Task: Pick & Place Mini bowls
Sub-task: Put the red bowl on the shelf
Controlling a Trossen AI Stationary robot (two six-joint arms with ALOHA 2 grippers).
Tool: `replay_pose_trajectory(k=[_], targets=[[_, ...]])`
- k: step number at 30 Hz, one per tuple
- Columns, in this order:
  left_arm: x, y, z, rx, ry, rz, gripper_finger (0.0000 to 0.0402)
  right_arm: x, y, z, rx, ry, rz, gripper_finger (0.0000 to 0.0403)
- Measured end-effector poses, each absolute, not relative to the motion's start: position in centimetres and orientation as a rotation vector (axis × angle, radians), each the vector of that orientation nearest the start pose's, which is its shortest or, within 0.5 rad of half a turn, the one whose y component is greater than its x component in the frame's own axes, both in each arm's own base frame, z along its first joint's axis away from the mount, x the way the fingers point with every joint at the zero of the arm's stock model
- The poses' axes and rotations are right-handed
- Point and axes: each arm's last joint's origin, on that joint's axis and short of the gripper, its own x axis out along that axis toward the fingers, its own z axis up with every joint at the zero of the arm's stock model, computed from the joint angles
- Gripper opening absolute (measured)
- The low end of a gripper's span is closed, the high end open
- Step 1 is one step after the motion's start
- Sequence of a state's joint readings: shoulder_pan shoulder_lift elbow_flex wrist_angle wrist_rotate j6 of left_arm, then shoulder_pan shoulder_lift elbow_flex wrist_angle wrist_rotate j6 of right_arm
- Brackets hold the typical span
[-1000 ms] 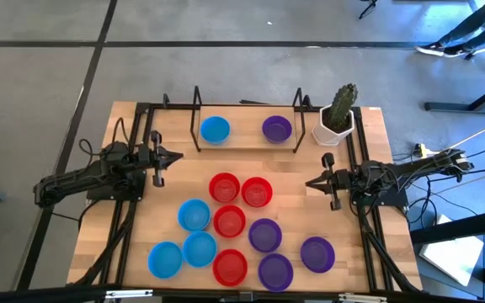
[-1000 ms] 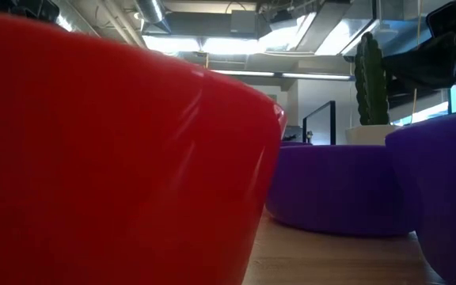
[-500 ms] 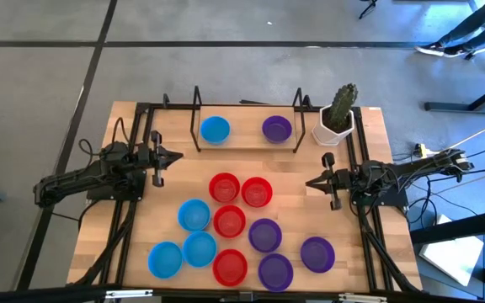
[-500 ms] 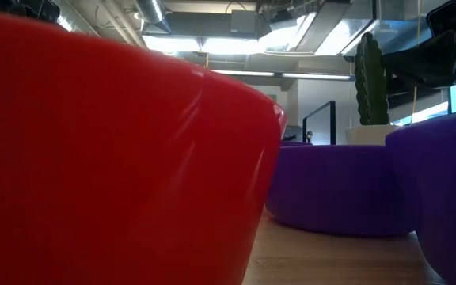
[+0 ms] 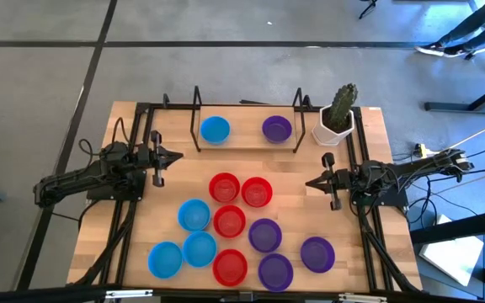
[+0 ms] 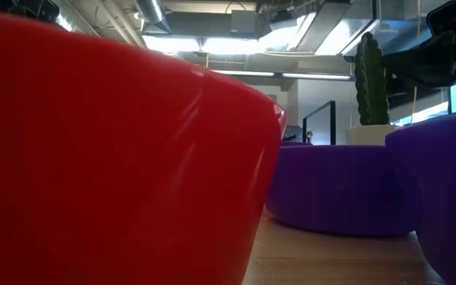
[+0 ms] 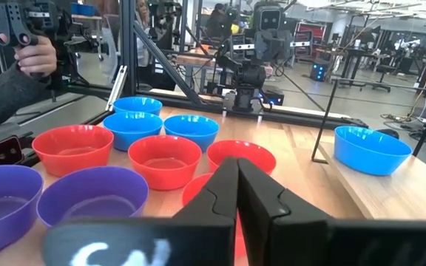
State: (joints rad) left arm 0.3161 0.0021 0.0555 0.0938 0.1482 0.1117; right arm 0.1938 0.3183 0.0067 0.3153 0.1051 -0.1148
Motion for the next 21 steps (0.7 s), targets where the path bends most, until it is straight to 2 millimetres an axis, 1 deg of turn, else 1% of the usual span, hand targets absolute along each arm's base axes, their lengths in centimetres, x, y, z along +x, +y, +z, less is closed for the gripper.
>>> replay_pose_trajectory(k=[4, 10, 21], targets=[[8.95, 2.48, 19.12, 0.125, -0.136, 0.174, 0.0004, 11.58, 1.96, 16.86, -0.112, -0.009, 0.088, 0.0007], [8.94, 2.48, 19.18, 0.127, -0.142, 0.175, 0.0010, 11.58, 1.97, 16.86, -0.112, -0.009, 0.089, 0.0020], [8.94, 2.48, 19.19, 0.126, -0.143, 0.175, 0.0004, 11.58, 1.96, 16.86, -0.089, -0.008, 0.088, 0.0008]])
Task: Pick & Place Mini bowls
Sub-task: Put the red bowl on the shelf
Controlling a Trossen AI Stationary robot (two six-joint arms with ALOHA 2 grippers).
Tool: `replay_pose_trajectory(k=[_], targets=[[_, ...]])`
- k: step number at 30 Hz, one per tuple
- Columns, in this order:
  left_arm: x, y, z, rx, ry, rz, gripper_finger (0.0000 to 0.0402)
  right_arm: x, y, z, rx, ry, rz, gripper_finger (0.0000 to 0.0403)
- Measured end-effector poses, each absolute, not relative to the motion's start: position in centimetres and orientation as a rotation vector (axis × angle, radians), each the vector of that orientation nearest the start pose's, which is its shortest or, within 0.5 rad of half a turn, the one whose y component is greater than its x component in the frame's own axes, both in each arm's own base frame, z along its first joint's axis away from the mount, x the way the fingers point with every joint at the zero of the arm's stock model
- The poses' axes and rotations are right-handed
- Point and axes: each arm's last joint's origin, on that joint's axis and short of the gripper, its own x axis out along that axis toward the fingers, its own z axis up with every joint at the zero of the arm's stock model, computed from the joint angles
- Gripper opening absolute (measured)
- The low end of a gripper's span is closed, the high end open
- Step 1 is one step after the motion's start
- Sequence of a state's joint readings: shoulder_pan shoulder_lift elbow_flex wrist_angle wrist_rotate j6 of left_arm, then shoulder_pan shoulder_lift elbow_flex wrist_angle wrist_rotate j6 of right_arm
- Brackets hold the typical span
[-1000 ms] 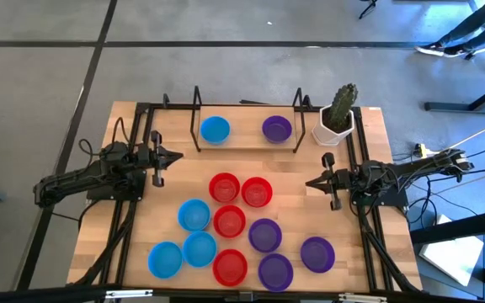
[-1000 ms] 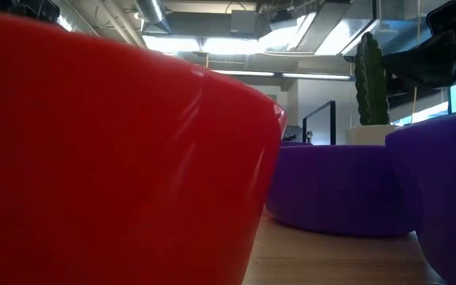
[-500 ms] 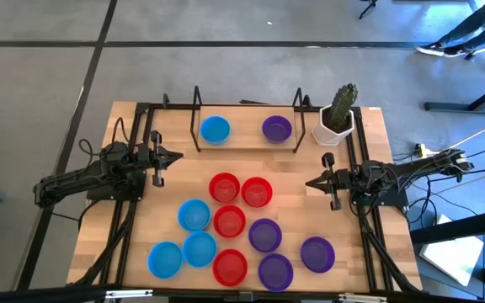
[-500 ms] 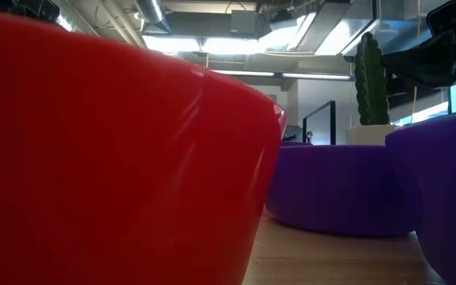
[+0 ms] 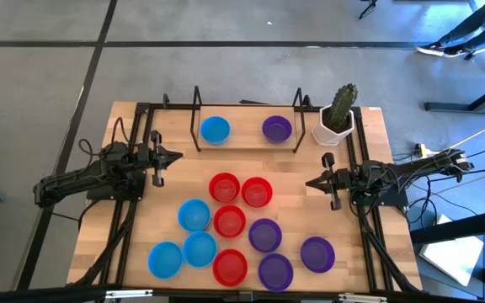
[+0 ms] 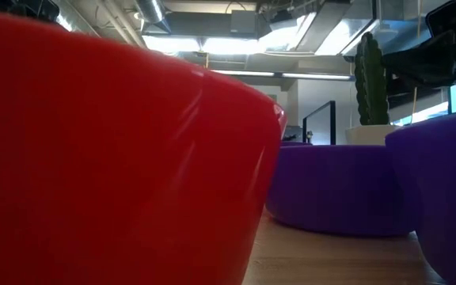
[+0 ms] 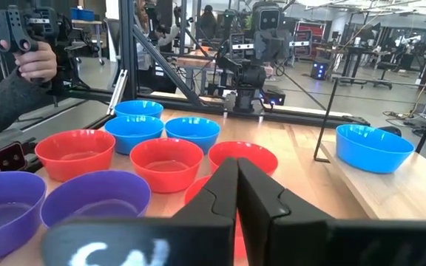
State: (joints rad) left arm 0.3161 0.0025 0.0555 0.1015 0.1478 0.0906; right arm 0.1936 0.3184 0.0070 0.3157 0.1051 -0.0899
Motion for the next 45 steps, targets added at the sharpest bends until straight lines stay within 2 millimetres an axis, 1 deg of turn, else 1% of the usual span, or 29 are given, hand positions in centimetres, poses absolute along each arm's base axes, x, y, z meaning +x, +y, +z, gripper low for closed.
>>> replay_pose_trajectory(k=[4, 10, 16, 23, 29, 36, 39, 42, 45], targets=[[8.9, 2.5, 19.3, 0.128, -0.152, 0.175, 0.0004, 11.6, 2.0, 16.9, -0.115, -0.009, 0.084, 0.0009], [8.9, 2.5, 19.3, 0.125, -0.154, 0.175, 0.0006, 11.6, 1.8, 16.9, -0.108, -0.007, 0.028, 0.0015], [8.9, 2.5, 19.3, 0.084, -0.157, 0.172, 0.0007, 11.6, 1.8, 16.9, -0.057, -0.007, 0.028, 0.0009], [8.9, 2.5, 19.4, 0.114, -0.161, 0.174, 0.0002, 11.6, 1.8, 16.9, -0.093, -0.007, 0.028, 0.0013], [8.9, 2.5, 19.4, 0.115, -0.161, 0.175, 0.0008, 11.6, 1.8, 16.9, -0.085, -0.007, 0.028, 0.0016], [8.9, 2.5, 19.4, 0.114, -0.161, 0.174, 0.0002, 11.6, 1.8, 16.9, -0.079, -0.007, 0.028, 0.0016], [8.9, 2.5, 19.3, 0.113, -0.160, 0.174, 0.0003, 11.6, 1.9, 16.9, -0.028, -0.009, 0.057, 0.0016], [8.9, 2.5, 19.3, 0.112, -0.160, 0.174, 0.0007, 11.6, 2.0, 17.6, 0.027, -0.076, 0.118, 0.0016], [8.9, 2.5, 19.3, 0.112, -0.160, 0.175, 0.0007, 11.7, 2.1, 18.7, 0.081, -0.154, 0.125, 0.0017]])
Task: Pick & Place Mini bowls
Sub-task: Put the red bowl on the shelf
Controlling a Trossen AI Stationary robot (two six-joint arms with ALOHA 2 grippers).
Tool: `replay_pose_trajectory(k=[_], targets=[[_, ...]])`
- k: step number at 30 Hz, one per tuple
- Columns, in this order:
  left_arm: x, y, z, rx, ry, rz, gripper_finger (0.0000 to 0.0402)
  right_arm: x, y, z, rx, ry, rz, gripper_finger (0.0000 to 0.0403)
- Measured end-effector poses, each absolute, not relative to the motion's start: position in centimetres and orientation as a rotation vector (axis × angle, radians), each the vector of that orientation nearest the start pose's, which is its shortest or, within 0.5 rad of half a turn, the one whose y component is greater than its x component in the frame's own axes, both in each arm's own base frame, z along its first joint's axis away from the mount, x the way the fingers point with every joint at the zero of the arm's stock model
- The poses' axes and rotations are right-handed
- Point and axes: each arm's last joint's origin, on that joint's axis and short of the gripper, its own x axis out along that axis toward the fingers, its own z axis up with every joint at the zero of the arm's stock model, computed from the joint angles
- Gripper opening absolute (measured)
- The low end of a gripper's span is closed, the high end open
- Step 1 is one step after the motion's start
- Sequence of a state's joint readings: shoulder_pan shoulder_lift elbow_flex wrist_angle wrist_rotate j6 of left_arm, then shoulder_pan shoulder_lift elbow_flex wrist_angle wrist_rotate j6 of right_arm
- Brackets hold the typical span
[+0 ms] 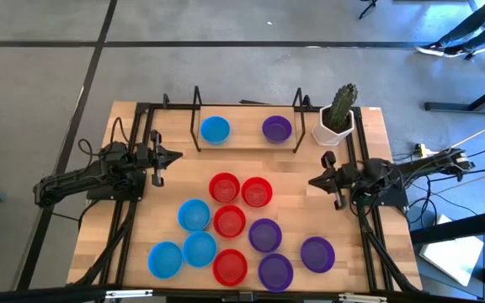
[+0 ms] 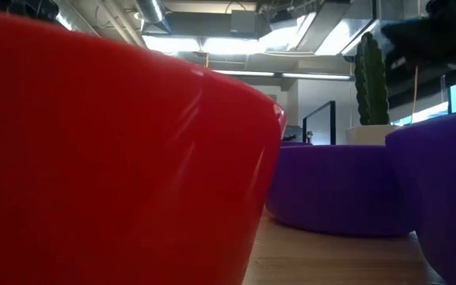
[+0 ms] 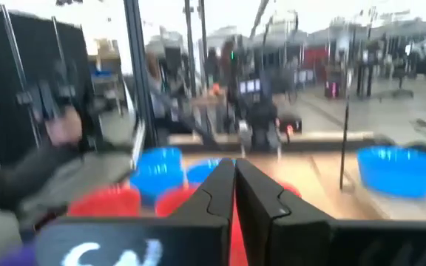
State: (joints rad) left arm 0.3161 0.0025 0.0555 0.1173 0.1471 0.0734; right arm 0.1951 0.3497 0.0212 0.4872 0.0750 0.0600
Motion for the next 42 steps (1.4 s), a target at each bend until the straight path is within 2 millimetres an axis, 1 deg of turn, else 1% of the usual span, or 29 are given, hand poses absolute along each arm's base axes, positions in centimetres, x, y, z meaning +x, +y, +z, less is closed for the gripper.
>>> replay_pose_trajectory(k=[4, 7, 9, 12, 14, 18, 21, 24, 26, 29, 31, 33, 37, 39, 42], targets=[[8.9, 2.5, 19.4, 0.124, -0.161, 0.182, 0.0003, 12.7, 2.3, 20.8, 0.064, -0.150, 0.115, 0.0017], [8.9, 2.5, 19.4, 0.127, -0.161, 0.182, 0.0002, 14.2, 2.5, 22.4, 0.022, -0.090, 0.086, 0.0017], [8.9, 2.5, 19.4, 0.127, -0.159, 0.182, 0.0004, 15.8, 2.7, 23.7, -0.012, -0.019, 0.039, 0.0017], [8.9, 2.5, 19.3, 0.125, -0.150, 0.181, 0.0007, 18.6, 2.8, 26.0, -0.009, 0.092, -0.108, 0.0017], [8.9, 2.5, 19.2, 0.125, -0.146, 0.181, 0.0008, 20.4, 3.0, 27.3, -0.040, 0.204, -0.156, 0.0017], [8.9, 2.5, 19.2, 0.126, -0.142, 0.181, 0.0004, 24.1, 3.7, 29.7, -0.132, 0.426, -0.150, 0.0017], [8.9, 2.5, 19.1, 0.125, -0.137, 0.180, 0.0004, 27.2, 4.1, 30.3, -0.189, 0.573, -0.147, 0.0017], [9.0, 2.5, 19.1, 0.124, -0.133, 0.180, 0.0007, 30.1, 4.5, 30.4, -0.274, 0.676, -0.127, 0.0017], [9.0, 2.5, 19.0, 0.123, -0.128, 0.180, 0.0008, 31.9, 4.4, 30.0, -0.316, 0.736, -0.122, 0.0020], [9.0, 2.5, 19.0, 0.123, -0.127, 0.180, 0.0006, 34.1, 3.6, 28.2, -0.335, 0.872, -0.125, 0.0039], [9.0, 2.5, 19.0, 0.123, -0.127, 0.180, 0.0004, 35.2, 2.8, 26.8, -0.335, 0.943, -0.105, 0.0063], [9.0, 2.5, 19.0, 0.123, -0.127, 0.180, 0.0002, 36.3, 2.2, 25.6, -0.338, 0.968, -0.081, 0.0093], [9.0, 2.5, 19.0, 0.123, -0.126, 0.180, 0.0004, 37.3, 1.1, 23.6, -0.407, 1.026, -0.034, 0.0161], [9.0, 2.5, 19.0, 0.122, -0.121, 0.180, 0.0007, 37.4, 0.3, 23.2, -0.414, 1.041, -0.021, 0.0193], [9.0, 2.5, 18.9, 0.119, -0.110, 0.179, 0.0010, 37.4, -0.4, 23.1, -0.359, 1.044, 0.049, 0.0230]])
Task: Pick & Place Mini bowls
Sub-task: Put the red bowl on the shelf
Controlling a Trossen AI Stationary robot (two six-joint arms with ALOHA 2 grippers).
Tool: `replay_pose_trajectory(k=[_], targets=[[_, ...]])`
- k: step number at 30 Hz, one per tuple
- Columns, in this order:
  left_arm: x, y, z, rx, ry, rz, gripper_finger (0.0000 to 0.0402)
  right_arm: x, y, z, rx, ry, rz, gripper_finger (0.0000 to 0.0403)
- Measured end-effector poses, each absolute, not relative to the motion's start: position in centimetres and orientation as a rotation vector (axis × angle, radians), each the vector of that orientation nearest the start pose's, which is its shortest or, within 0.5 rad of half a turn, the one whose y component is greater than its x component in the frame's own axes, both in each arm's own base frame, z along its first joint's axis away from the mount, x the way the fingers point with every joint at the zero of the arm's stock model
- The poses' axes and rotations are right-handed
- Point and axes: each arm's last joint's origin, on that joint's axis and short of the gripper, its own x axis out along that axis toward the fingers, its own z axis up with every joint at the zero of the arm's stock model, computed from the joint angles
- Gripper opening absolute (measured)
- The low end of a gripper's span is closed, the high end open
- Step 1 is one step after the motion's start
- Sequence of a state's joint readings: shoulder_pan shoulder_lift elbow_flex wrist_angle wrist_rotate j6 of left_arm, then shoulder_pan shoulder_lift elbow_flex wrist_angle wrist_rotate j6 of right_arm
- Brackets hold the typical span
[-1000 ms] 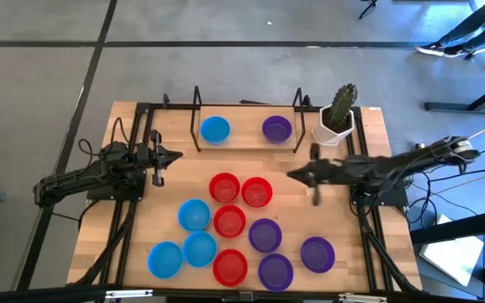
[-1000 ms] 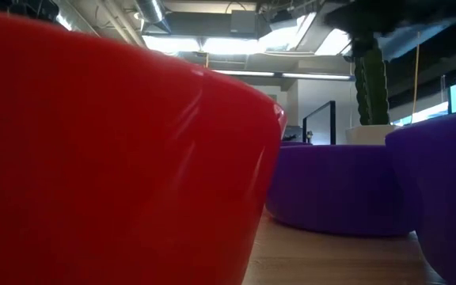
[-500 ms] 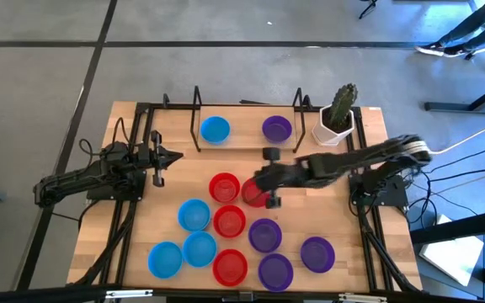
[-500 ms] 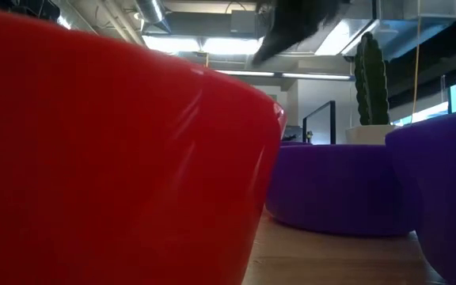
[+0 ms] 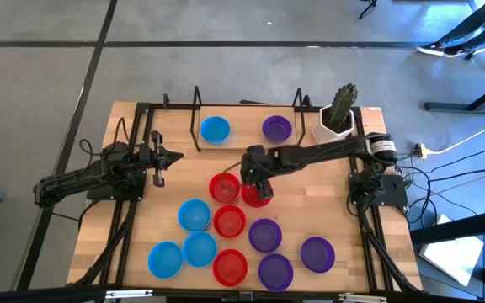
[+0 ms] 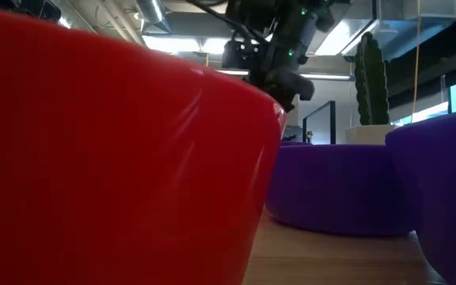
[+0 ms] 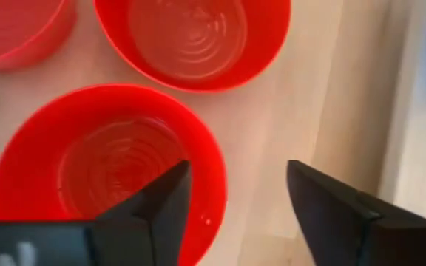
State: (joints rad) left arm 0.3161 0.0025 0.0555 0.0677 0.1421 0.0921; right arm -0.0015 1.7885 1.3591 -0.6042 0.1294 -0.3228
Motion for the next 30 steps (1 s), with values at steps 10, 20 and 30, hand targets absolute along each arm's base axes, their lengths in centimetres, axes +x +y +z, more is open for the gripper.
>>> replay_pose_trajectory(k=[10, 20, 30], targets=[[9.0, 2.5, 18.9, 0.120, -0.111, 0.179, 0.0005, 37.0, -0.6, 22.2, -0.269, 1.066, 0.132, 0.0236], [9.0, 2.5, 18.9, 0.120, -0.113, 0.180, 0.0004, 36.5, -0.9, 20.1, -0.256, 1.053, 0.119, 0.0226], [9.0, 2.5, 18.9, 0.120, -0.114, 0.180, 0.0007, 36.3, -0.9, 19.2, -0.247, 1.048, 0.111, 0.0227]])
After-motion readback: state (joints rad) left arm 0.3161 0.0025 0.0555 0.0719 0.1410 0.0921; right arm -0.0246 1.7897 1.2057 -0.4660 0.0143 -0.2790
